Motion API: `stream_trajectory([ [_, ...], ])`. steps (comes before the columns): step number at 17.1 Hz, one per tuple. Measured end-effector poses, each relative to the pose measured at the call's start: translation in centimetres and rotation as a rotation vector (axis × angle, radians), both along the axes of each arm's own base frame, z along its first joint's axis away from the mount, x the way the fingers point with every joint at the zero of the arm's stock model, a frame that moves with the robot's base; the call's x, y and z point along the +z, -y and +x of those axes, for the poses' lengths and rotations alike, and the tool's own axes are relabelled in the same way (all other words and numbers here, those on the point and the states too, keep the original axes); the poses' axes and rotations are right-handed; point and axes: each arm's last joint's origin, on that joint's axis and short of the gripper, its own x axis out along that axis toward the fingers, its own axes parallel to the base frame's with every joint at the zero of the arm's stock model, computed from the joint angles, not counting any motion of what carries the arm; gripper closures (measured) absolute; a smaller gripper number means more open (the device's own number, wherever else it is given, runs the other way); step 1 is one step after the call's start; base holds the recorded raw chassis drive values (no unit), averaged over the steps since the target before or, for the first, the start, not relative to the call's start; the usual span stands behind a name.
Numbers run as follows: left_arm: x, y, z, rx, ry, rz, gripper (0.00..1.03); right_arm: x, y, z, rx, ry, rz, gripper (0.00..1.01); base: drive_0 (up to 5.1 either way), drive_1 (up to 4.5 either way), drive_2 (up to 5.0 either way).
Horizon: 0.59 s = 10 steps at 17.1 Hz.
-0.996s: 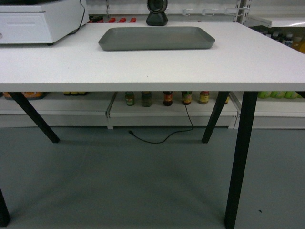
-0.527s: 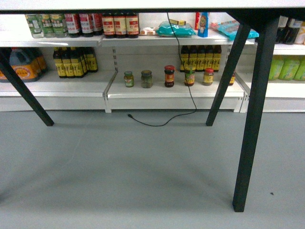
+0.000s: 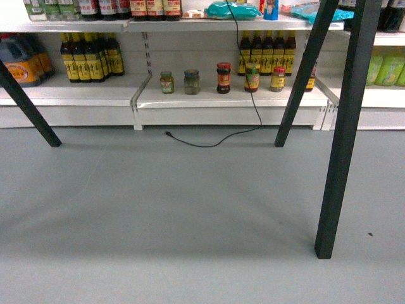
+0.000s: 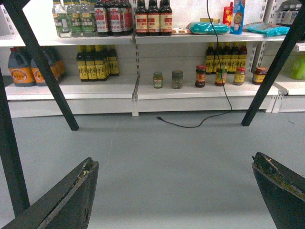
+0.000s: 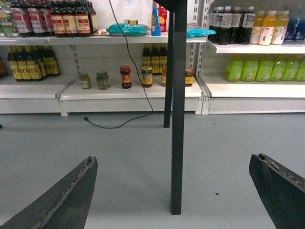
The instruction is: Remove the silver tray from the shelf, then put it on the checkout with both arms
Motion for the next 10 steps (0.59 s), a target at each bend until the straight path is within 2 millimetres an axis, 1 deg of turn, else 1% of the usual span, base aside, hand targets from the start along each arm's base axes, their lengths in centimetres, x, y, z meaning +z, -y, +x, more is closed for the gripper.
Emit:
stream_trajectory([
  [10, 0.00, 0.00, 0.00, 0.000, 0.000, 0.000, 0.05, 0.00, 0.00, 0.00, 0.000, 0.000, 0.000, 0.03, 0.0, 0.00, 0.0],
])
